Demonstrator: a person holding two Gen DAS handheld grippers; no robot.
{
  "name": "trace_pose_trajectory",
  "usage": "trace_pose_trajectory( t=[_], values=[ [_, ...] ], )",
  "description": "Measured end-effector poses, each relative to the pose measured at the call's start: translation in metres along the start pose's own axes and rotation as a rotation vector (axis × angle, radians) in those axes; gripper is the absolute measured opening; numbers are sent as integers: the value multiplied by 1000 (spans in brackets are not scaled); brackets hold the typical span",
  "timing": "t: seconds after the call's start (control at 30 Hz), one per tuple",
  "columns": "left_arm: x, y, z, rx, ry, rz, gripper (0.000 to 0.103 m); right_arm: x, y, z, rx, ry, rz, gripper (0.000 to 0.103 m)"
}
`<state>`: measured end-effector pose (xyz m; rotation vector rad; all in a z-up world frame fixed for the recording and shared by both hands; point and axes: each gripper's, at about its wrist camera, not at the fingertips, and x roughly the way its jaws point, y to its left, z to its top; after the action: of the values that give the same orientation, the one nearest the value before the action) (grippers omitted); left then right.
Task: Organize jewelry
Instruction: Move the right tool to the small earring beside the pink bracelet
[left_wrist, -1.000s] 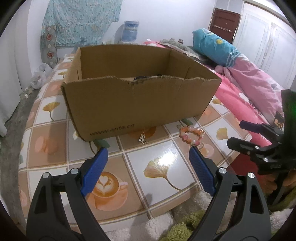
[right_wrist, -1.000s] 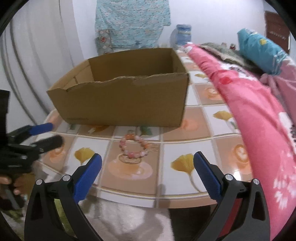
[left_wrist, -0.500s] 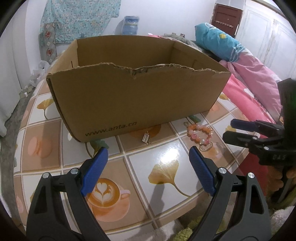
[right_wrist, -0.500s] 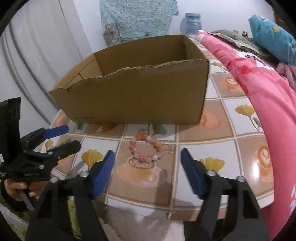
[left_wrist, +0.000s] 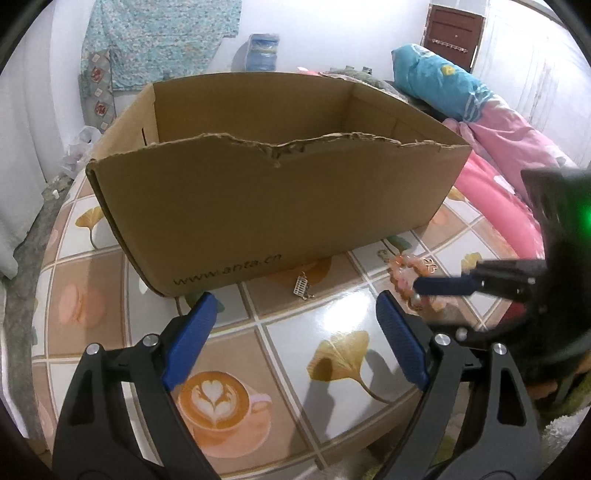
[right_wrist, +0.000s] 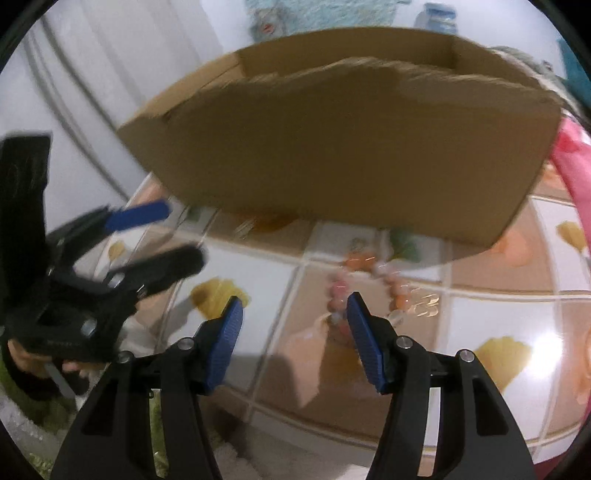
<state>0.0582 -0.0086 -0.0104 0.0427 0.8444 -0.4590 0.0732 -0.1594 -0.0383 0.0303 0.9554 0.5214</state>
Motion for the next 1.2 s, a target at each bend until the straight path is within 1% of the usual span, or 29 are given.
trace_pose_trajectory(
  t=[0.1,0.23,0.37,0.53,0.63,0.7,0.73,0.8,0.87,1.0,1.07,1.2],
  values=[
    [2,4,2,-2,4,8,80,1,15,-3,-39,2,51,56],
    [3,6,4,0,0,16,79,-1,27,-6,-76,-15,81,56],
    [6,7,5,0,2,22,74,-10,28,-7,-90,-51,41,56],
    [8,5,5,8,11,19,66,-28,12,-7,-34,-100,38,56],
    [12,2,4,20,22,24,60,-40,2,-7,3,-136,8,56],
    [15,0,3,23,25,19,53,-47,-7,-8,34,-154,-12,56],
    [17,-1,3,26,26,18,52,-49,-13,-9,55,-161,-21,56],
    [22,-3,4,39,34,20,41,-51,-21,-9,91,-171,-32,56],
    [25,-7,4,60,37,19,38,-55,-31,-7,113,-177,-37,56],
    [34,-15,4,117,62,28,27,-54,-40,-7,137,-183,-57,56],
    [38,-18,3,134,76,42,22,-50,-38,-8,146,-187,-64,56],
    [40,-22,2,172,69,65,17,-48,-44,-8,162,-186,-78,56]
  ],
)
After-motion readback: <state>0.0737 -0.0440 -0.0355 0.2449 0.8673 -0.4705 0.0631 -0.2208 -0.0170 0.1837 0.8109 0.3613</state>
